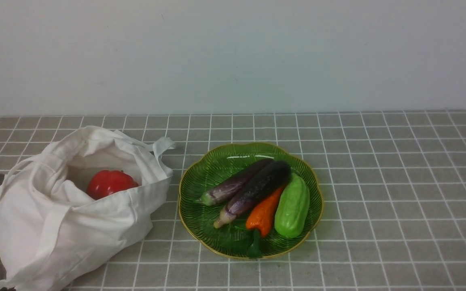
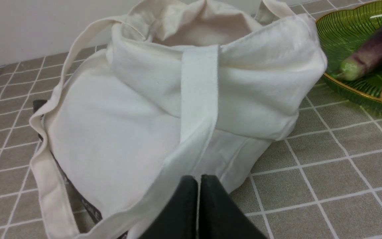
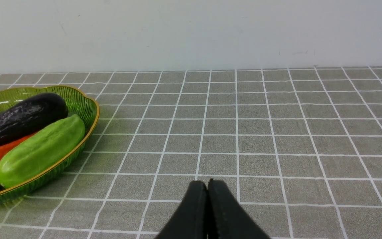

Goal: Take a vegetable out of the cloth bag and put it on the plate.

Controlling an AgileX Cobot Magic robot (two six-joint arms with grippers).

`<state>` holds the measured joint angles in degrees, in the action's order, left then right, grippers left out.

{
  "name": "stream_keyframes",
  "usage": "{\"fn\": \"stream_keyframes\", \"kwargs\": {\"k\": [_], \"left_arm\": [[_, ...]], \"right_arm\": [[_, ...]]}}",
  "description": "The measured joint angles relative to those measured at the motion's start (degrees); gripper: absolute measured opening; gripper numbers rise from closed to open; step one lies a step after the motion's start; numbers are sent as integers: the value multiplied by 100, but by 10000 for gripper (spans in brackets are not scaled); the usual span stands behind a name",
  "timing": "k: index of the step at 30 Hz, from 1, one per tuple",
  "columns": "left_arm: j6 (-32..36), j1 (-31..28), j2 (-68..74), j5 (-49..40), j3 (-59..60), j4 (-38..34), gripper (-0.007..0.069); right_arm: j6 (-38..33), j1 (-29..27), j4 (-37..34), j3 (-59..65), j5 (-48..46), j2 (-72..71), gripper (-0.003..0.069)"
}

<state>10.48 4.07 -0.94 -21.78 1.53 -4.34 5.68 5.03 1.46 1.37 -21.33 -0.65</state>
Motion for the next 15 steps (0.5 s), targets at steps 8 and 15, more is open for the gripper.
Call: {"fn": "stream_keyframes", "kwargs": {"k": [8, 15], "left_arm": [[0, 0, 0, 0, 0, 0, -5], [37, 0, 0, 0, 0, 0, -5]], "right_arm": [[1, 0, 0, 0, 0, 0, -15], [7, 0, 0, 0, 0, 0, -15]]}}
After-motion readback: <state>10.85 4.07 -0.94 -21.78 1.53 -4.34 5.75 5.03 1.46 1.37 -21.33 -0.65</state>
